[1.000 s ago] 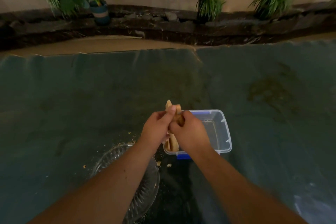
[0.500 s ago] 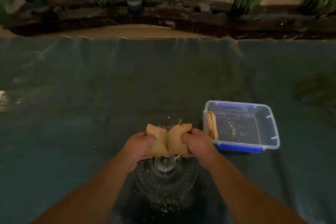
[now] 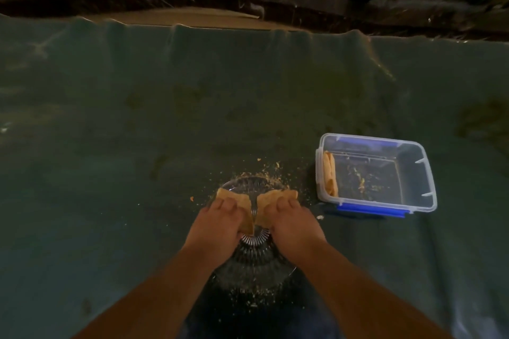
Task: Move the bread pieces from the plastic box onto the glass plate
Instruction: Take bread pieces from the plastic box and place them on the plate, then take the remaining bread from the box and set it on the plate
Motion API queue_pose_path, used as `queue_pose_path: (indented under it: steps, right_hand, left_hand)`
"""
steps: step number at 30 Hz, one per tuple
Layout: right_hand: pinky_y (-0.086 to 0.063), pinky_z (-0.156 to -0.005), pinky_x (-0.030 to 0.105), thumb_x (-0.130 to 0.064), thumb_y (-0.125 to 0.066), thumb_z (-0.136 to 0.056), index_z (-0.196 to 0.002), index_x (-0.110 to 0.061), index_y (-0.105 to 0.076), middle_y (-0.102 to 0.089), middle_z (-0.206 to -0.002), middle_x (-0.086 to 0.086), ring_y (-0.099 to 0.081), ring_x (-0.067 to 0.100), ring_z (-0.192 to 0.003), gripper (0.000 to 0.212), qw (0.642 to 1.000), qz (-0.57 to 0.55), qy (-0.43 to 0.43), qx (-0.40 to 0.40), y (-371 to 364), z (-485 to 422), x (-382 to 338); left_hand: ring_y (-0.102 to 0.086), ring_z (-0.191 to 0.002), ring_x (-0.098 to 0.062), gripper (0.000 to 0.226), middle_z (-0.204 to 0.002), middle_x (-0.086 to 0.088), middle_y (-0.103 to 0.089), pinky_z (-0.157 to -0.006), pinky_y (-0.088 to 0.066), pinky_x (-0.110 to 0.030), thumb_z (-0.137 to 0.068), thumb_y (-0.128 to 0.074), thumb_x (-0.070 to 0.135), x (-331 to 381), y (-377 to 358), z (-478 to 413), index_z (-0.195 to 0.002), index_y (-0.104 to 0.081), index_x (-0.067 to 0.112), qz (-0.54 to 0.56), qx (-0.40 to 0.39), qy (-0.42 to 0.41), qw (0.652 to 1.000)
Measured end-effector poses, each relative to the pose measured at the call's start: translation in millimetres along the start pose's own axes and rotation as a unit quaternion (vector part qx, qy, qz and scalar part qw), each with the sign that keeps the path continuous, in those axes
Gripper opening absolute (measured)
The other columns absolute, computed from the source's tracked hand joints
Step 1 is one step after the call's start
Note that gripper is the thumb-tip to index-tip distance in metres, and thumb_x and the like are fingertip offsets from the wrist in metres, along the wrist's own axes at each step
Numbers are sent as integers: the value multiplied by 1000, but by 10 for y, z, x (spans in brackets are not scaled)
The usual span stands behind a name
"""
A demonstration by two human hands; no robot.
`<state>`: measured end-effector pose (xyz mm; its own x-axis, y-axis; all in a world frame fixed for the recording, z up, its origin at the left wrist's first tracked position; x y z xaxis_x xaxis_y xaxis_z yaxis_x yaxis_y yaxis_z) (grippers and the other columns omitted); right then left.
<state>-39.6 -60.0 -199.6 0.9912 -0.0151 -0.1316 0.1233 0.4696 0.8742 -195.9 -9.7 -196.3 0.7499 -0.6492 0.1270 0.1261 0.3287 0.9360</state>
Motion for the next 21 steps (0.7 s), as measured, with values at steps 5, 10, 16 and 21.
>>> queue_pose_path:
  steps: [5, 10, 16, 21]
  right_hand:
    - [-48, -102, 49, -33, -51, -101, -136, -19, -54, -57, -138, 13, -53, 31, -125, 38, 997, -57, 17, 54, 256, 49, 91]
    - [-50, -62, 26, -40, -56, -95, -88, -40, -51, -57, -79, -14, -58, 5, -70, 9, 900, -283, -158, 291, 828, 245, 910]
    - [-59, -92, 50, -35, -61, -102, -146, -44, -40, -64, -123, 6, -67, 26, -100, 50, 827, -493, -250, 106, 720, 2, 1898]
    - [-51, -94, 44, -31, -69, -92, -157, -54, -19, -48, -151, 10, -55, 30, -124, 85, 887, -440, -135, -32, 590, -208, 1920]
  left_hand:
    - [-56, -112, -27, 45, -118, -6, -62, -88, -52, -46, -83, -55, 53, 66, 180, -168, -114, -62, 21, -13, -7, 4, 1000]
    - [-62, -76, -16, 26, -90, 5, -68, -64, -51, -34, -88, -61, 57, 300, 630, -550, -93, -64, 31, 207, 42, 129, 969]
    - [-65, -83, -13, 47, -94, 10, -68, -62, -51, -35, -88, -63, 68, 999, 886, -1184, -119, -57, 34, 276, 20, 155, 948]
    - [-64, -74, -16, 50, -86, 5, -63, -55, -48, -36, -85, -66, 69, 1311, 838, -1462, -111, -46, 32, 267, 20, 185, 946]
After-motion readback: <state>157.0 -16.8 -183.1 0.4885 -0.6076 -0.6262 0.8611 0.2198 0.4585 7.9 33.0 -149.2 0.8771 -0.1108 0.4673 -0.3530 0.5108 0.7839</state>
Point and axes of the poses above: each hand's wrist, its own z-axis away from the middle knuckle, its own y-axis out of the back of the hand, x = y × z, the point moved 5 cm from there along -z, towards the middle knuckle
